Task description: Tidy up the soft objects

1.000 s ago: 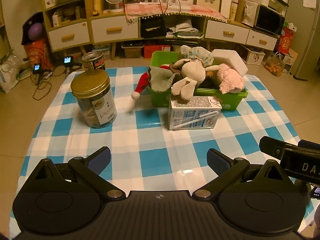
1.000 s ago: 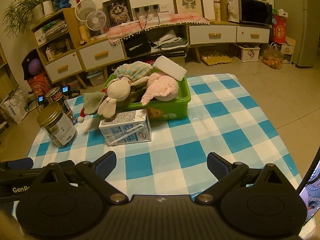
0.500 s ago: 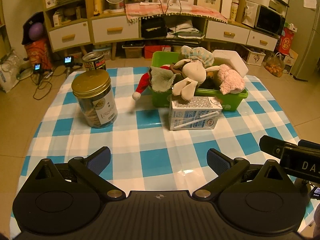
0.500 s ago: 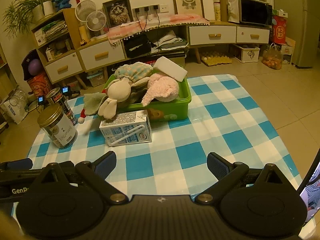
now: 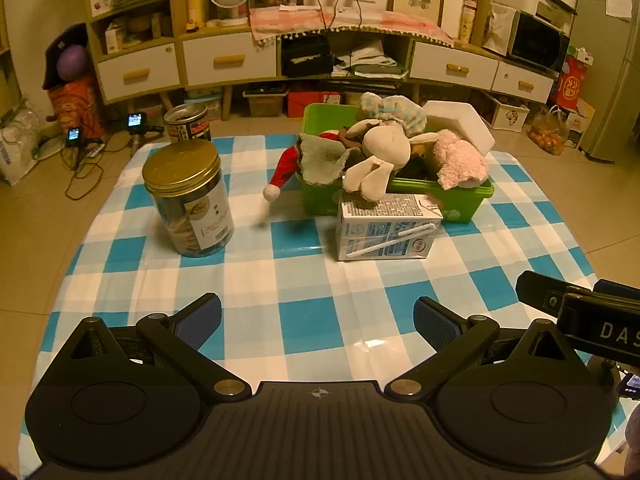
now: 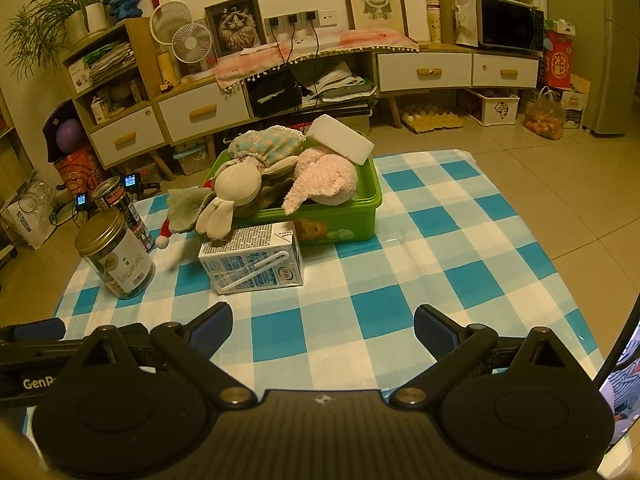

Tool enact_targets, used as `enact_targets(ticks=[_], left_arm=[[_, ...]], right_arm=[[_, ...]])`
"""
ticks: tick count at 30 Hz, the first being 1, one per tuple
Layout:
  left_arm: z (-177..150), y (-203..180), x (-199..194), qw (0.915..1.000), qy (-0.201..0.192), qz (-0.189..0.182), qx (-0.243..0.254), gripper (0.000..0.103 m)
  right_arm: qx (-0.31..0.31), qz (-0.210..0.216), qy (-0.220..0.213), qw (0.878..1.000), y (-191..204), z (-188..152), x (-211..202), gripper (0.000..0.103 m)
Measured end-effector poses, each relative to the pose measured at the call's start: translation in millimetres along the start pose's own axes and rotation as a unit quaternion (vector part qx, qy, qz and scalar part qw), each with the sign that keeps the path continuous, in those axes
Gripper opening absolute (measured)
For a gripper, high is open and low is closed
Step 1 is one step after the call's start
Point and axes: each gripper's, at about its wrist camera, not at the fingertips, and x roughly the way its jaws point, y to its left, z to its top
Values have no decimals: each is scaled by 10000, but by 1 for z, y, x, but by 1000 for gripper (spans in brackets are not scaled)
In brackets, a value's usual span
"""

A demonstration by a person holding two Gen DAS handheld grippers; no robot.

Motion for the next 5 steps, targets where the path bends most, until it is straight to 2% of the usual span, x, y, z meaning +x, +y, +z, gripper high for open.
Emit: enact_targets(ticks=[5], left_arm=[[0,-1,-1,10000,-30,23,45,97]], right_arm=[[2,0,-10,10000,0,0,0,69]])
